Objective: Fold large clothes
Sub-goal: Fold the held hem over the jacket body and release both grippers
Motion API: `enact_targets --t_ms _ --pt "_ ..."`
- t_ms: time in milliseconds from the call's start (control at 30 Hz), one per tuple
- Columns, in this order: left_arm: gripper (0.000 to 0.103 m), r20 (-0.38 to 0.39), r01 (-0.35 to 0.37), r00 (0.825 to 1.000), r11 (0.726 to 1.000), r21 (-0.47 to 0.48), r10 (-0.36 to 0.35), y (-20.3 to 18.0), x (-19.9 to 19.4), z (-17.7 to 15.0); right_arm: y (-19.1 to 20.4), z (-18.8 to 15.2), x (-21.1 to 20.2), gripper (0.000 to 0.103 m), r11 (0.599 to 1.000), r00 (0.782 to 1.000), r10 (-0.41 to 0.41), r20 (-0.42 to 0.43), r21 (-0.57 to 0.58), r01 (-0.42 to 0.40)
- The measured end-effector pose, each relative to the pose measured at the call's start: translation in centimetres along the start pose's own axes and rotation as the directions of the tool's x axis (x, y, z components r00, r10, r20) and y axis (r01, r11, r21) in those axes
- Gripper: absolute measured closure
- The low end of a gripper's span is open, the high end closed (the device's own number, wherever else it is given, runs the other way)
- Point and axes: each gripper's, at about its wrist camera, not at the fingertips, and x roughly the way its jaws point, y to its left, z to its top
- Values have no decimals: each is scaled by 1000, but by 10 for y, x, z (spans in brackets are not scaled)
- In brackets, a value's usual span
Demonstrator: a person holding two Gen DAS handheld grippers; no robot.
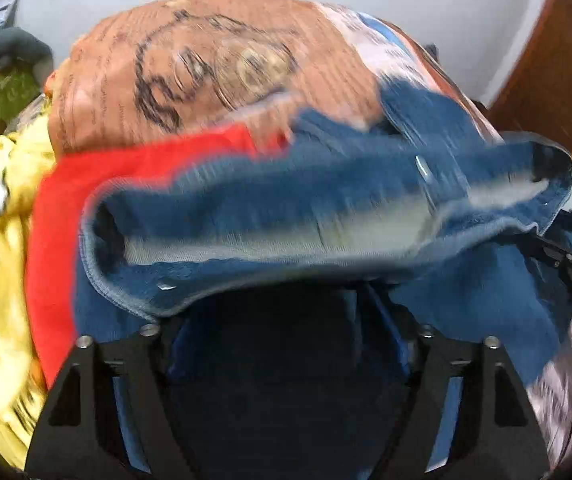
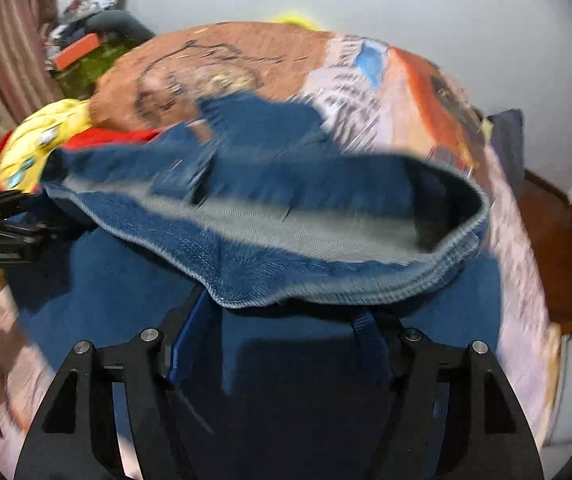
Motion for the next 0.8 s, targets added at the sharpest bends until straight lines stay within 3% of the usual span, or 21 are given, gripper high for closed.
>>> enact_targets --t_ms 67,133,200,267,333,500,633,800 --pt "40 10 -51 999 999 -3 52 4 4 26 -12 20 8 38 999 1000 -23 15 49 22" --pt "40 41 -98 994 995 -36 100 11 1 46 -30 37 13 38 984 993 -117 20 136 113" --pt "40 75 -96 992 992 -79 102 19 -9 61 -46 46 10 38 962 981 -193 29 203 183" --pt "39 135 -173 973 978 -120 189 29 -28 70 -56 47 1 38 953 982 -182 47 253 165" --pt "38 173 -193 961 971 -142 216 39 -45 72 -57 41 -12 38 955 987 -150 65 266 127" --pt "34 197 -136 966 978 -156 166 62 -79 48 -32 22 -39 38 980 993 -68 97 193 49" --pt "34 128 -119 983 989 -87 130 58 -80 13 8 11 -42 38 996 995 -13 103 94 3" --pt "34 50 -41 998 999 9 41 25 -67 -33 65 -4 -35 38 998 994 57 96 -26 -55"
